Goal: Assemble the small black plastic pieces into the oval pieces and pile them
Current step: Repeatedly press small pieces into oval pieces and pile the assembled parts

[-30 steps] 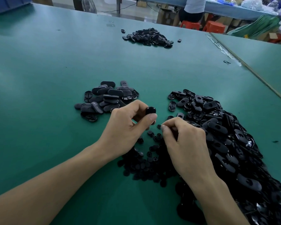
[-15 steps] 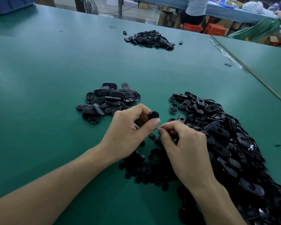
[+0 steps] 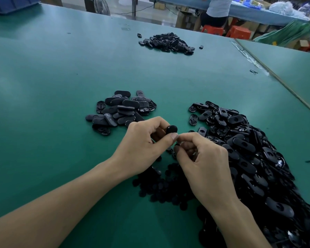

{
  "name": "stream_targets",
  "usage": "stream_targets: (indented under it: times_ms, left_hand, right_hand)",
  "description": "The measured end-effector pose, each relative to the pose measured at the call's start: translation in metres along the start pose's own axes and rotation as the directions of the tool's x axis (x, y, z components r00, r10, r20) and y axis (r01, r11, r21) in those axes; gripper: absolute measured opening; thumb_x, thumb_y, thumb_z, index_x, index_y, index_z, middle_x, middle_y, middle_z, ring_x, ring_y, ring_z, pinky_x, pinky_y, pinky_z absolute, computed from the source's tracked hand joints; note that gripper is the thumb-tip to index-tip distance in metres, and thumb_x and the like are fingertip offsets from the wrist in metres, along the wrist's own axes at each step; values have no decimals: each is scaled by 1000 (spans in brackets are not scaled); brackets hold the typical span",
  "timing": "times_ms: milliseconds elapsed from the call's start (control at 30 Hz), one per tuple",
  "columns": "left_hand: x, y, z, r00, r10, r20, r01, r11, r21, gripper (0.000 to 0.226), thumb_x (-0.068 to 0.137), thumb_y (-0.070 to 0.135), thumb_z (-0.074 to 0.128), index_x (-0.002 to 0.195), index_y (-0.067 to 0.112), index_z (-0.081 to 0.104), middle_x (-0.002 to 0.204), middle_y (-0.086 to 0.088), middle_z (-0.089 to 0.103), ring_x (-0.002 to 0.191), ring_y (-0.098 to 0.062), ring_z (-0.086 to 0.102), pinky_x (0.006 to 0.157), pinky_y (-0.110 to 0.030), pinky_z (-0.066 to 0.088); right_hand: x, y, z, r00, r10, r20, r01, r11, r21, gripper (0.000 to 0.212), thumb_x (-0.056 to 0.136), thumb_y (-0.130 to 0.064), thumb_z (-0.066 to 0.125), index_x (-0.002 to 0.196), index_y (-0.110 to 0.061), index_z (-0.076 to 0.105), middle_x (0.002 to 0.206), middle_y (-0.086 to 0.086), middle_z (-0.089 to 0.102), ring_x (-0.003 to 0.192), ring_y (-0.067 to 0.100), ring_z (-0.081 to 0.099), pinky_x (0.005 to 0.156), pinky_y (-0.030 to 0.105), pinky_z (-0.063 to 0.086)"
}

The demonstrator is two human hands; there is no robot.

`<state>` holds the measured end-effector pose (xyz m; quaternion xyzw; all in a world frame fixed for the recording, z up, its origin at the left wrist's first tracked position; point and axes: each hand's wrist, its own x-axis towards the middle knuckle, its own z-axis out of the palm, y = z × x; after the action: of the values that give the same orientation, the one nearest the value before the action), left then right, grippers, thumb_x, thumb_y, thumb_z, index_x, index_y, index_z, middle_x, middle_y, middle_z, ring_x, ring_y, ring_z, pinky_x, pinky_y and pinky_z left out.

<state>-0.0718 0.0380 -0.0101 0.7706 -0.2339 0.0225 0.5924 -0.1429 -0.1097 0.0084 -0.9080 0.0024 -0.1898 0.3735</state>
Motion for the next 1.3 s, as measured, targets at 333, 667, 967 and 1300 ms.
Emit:
stream_targets:
  times_ms: [333,667,967,1300]
  left_hand:
    - [0,2,-1,999,0,34,-2,998,56,11,90,17,74,81,22,70,67,11,69,54,2,56,54,-13,44]
    - [0,-2,-2,999,1,52,-4,998,66,9,90,20,74,82,21,70,66,1,68,59,-25,59,55,-31,48]
    - [1,-3,-2,998,20,52,-25,997,79,9,89,24,73,81,22,69,65,2,67,57,-19,57,54,-26,47]
    - [1,-3,-1,999,12,43,-15,997,75,9,89,23,75,82,22,70,67,2,70,60,-21,61,57,-33,51]
  right_hand:
    - [0,2,1,999,-36,-15,35,998,-42,18,91,-9,69,102,-21,76,84,-13,65,80,4,61,72,12,46]
    - [0,4,3,1000,-24,-16,24,1000,-20,18,91,-10,68,100,-23,75,86,-16,68,82,2,65,75,17,51]
    - [0,4,3,999,-24,-28,24,999,-23,15,91,-11,68,98,-23,75,84,-16,69,81,2,65,74,16,50]
    - [1,5,3,999,-28,-41,27,999,-23,15,90,-10,69,97,-22,75,84,-15,67,81,3,64,73,13,48]
